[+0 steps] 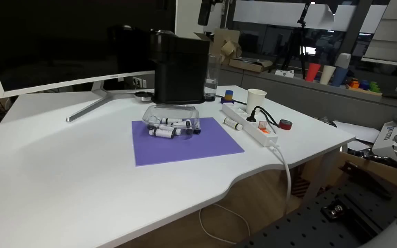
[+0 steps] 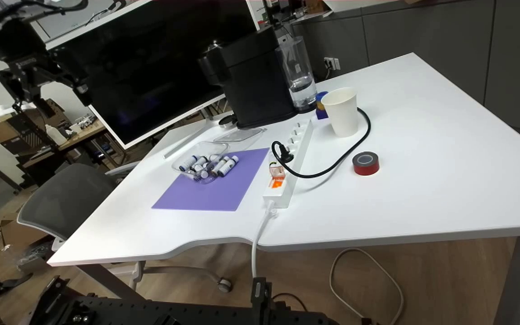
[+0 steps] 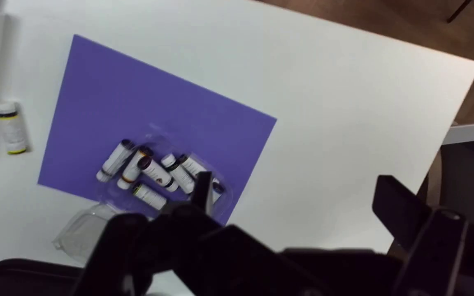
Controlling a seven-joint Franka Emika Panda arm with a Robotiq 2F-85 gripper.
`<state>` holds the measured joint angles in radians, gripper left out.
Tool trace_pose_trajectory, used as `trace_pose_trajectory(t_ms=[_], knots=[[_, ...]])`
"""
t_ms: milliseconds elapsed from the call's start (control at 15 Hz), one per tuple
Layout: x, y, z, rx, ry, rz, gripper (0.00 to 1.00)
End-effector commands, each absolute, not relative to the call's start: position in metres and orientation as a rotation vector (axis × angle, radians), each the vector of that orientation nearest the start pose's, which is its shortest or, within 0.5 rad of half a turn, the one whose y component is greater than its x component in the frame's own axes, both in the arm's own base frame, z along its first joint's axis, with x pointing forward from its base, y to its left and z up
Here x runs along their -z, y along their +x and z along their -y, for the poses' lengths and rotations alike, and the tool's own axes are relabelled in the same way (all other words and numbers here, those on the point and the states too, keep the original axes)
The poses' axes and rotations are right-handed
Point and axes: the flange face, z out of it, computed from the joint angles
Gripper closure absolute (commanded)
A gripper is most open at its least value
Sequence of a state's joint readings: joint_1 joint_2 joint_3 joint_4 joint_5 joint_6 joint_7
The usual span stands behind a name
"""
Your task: Pick up one bottle from the table and put it inside the container
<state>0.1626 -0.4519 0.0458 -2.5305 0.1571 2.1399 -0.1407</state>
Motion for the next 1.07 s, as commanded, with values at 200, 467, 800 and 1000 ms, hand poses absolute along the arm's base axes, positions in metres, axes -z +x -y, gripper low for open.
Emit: trace_pose_trajectory(t_ms=[200,467,800,1000], knots=[[-0.425,0.454,-0.027,0.329,-3.179,0.488,0.00],[-0.393,0.483,0.016,0.165,-3.182,0.611,0.00],[-0.358,0.503,0.064,-0.127,-2.959,0.864,0.00],[-0.350,0.494,0.067,-0.157,-2.940,0.839,0.00]])
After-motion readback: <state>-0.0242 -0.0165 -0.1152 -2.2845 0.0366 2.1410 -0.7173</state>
